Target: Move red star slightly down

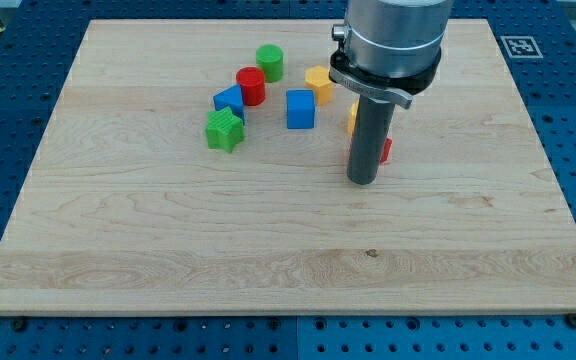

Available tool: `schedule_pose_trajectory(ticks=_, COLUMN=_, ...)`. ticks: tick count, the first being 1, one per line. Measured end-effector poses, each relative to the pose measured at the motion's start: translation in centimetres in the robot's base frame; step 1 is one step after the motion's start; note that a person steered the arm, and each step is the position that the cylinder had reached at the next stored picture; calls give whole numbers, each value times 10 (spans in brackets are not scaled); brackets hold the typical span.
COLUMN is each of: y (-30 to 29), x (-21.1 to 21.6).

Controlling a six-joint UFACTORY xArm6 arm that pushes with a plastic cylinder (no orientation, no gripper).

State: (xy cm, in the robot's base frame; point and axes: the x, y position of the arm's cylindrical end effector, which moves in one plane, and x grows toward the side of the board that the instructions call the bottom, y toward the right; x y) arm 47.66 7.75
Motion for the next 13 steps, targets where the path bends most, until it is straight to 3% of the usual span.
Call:
schedule_pose_trajectory(ticks=3, y=0, x=-5)
schedule_pose_trajectory(ticks=4, y=6, x=18)
schedule_pose_trajectory(ticks=6, y=77, x=28)
schedule_pose_trajectory(ticks=9, y=91, x=-81)
schedule_pose_trajectory(ticks=13, y=57, x=-79)
